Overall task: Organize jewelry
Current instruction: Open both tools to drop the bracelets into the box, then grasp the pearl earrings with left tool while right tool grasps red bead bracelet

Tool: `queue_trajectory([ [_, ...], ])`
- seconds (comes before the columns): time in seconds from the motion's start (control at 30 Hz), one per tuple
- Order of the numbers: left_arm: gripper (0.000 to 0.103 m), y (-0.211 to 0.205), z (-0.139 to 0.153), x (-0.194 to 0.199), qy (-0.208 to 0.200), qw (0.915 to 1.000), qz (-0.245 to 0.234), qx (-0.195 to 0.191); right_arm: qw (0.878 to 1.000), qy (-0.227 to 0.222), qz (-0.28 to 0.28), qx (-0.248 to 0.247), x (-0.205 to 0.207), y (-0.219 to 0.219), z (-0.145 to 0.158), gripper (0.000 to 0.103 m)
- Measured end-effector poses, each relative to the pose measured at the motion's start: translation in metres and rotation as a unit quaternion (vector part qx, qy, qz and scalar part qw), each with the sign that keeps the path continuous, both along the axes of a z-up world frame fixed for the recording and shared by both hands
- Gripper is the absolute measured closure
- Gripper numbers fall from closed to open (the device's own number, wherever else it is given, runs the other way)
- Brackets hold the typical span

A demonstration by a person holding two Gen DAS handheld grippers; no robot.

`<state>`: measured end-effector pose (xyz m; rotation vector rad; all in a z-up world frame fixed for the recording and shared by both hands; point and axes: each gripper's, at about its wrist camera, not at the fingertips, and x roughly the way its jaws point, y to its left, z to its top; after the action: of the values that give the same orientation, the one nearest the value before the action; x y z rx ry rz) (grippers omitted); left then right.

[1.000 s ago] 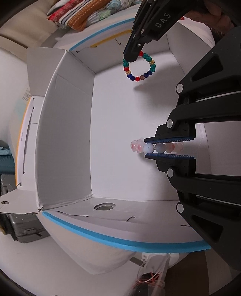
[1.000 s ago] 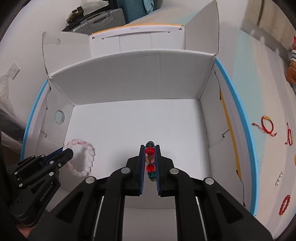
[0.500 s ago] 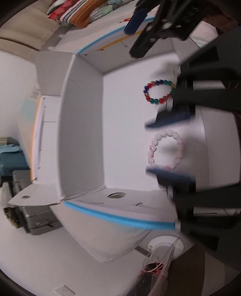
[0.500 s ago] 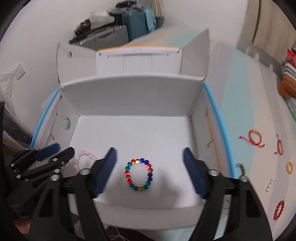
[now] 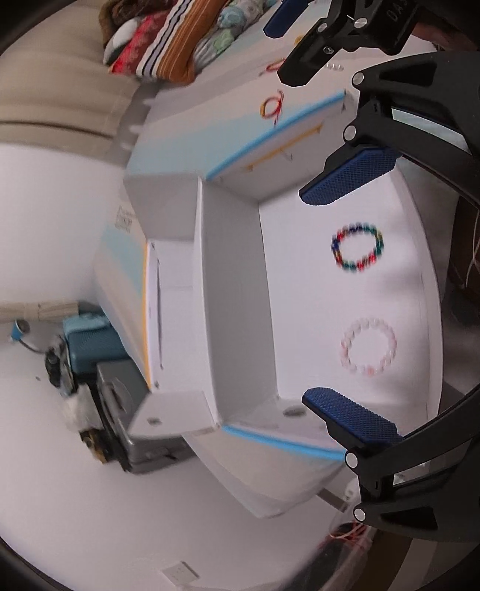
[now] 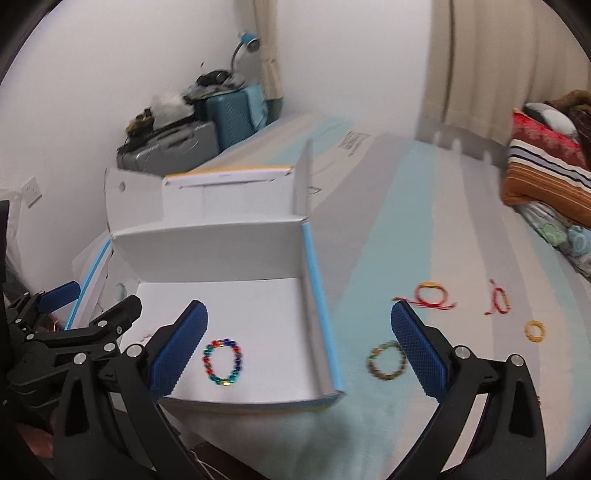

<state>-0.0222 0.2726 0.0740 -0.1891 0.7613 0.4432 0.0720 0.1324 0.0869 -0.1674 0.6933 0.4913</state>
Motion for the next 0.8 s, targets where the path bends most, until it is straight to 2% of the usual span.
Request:
queue_trajectory([
  [0.3, 0.006, -0.075, 0.002, 0.027, -0.016, 0.9976, -0.067, -0.005, 0.998, -0.016, -0.068, 0.005, 0.01, -0.095, 0.006, 0.007],
  [0.57, 0.006, -0.144, -0.015, 0.053, -0.007, 0.993, -0.118, -0.008, 0.99, -0.003, -0.141, 0.006, 0.02, -0.196, -0.01, 0.007],
  [0.8, 0.006, -0.204, -0.031, 0.073, -0.018, 0.9854, -0.169, -0.011, 0.981, 0.007, -0.193, -0.002, 0.025, -0.266, -0.031, 0.007],
])
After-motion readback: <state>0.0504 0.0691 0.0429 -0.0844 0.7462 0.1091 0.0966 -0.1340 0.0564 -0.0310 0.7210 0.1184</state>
